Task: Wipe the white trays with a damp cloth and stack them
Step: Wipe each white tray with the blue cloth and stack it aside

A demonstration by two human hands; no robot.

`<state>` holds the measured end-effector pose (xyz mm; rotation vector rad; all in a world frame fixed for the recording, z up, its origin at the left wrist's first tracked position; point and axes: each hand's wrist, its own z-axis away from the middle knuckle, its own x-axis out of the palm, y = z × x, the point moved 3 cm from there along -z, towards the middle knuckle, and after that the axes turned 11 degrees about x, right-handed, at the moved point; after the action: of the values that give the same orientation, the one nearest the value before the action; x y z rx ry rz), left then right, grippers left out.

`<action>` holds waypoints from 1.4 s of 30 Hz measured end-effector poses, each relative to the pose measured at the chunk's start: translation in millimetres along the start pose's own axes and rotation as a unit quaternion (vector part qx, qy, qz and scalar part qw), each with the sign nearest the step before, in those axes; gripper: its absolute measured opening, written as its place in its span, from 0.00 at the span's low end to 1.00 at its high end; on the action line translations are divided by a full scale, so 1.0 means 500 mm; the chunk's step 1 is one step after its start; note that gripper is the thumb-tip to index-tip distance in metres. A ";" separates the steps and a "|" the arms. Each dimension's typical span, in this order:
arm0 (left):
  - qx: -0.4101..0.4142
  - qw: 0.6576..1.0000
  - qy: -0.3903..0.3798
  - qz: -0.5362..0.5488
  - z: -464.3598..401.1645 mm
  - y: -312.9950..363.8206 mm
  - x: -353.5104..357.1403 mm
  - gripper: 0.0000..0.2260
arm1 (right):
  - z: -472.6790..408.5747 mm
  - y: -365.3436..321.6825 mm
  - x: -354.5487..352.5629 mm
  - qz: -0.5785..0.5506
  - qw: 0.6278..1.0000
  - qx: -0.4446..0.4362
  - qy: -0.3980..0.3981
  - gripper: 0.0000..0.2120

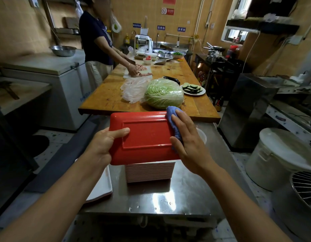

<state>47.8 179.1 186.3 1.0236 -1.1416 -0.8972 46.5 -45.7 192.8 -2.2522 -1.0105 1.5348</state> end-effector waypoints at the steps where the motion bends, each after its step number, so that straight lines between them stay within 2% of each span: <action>1: -0.007 1.000 0.010 0.005 -0.001 -0.002 -0.001 0.10 | 0.011 0.001 0.005 0.000 1.000 -0.002 -0.001 0.27; 7: -0.046 0.998 0.049 0.021 0.001 -0.015 0.002 0.11 | 0.063 -0.012 0.046 0.035 0.999 0.002 0.025 0.32; 12: -0.076 0.992 0.079 0.055 0.006 -0.029 0.013 0.19 | 0.075 -0.079 0.111 0.028 0.999 -0.017 0.012 0.38; 17: -0.061 0.986 0.115 0.108 0.011 -0.032 0.009 0.15 | 0.085 -0.159 0.176 -0.016 0.998 -0.055 -0.014 0.35; 19: -0.044 0.984 0.121 0.120 0.012 -0.030 -0.004 0.10 | 0.078 -0.173 0.182 -0.023 0.997 -0.064 -0.033 0.34; 22: -0.005 0.985 0.123 0.118 0.014 -0.025 -0.025 0.02 | 0.047 -0.175 0.173 0.040 0.995 -0.078 -0.041 0.32; 25: 0.015 0.988 0.116 0.100 0.020 -0.014 -0.038 0.02 | 0.007 -0.170 0.165 0.076 0.995 -0.062 -0.032 0.35; 29: -0.001 0.988 0.124 0.087 0.026 -0.002 -0.071 0.06 | -0.024 -0.128 0.148 0.056 0.998 -0.011 -0.002 0.36; 37: -0.018 0.989 0.125 0.075 0.034 -0.006 -0.125 0.04 | -0.008 -0.061 0.164 -0.134 0.983 0.124 0.004 0.28; 42: -0.007 0.987 0.141 0.074 0.038 -0.009 -0.163 0.06 | -0.008 -0.045 0.178 -0.191 0.969 0.157 -0.006 0.14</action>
<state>13.1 251.0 161.1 1.0044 -0.9570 -0.6187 59.6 29.5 142.0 -1.7184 -1.0440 1.4226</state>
